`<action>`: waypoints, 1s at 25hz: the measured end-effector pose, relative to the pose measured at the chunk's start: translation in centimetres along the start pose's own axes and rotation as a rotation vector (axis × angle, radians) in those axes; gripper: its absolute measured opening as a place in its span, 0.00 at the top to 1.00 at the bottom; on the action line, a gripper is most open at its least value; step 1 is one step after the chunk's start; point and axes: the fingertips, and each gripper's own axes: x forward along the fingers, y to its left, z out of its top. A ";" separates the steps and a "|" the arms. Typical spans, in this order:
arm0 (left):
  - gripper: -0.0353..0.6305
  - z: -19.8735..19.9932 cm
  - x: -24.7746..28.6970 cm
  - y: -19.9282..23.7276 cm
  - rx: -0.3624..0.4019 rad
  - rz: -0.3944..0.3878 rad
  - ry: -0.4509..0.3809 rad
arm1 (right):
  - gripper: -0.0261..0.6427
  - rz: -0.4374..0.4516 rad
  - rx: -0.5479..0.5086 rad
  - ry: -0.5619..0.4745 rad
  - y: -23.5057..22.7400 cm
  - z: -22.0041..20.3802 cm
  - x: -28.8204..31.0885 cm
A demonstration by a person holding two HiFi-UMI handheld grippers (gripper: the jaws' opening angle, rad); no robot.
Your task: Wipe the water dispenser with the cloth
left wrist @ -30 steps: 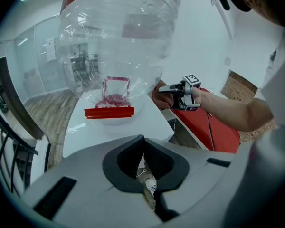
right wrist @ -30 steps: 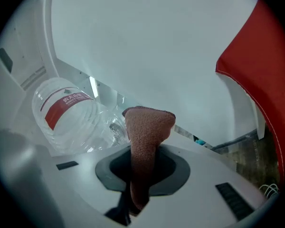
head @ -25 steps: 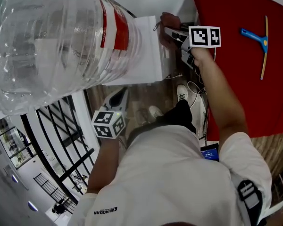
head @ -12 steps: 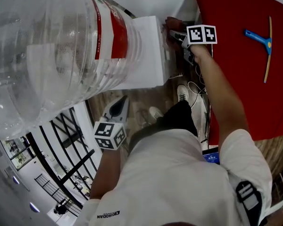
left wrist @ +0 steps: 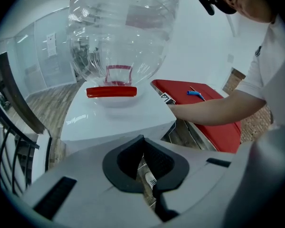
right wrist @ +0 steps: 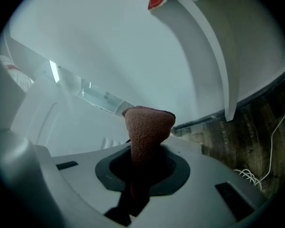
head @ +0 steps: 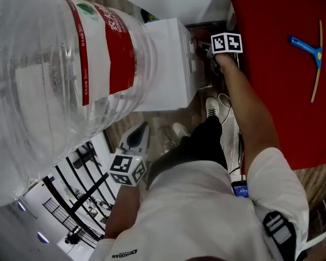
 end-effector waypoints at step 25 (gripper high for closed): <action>0.96 -0.4 -0.7 1.1 0.041 0.009 -0.040 | 0.88 -0.196 -0.012 0.068 -7.3 -4.5 3.7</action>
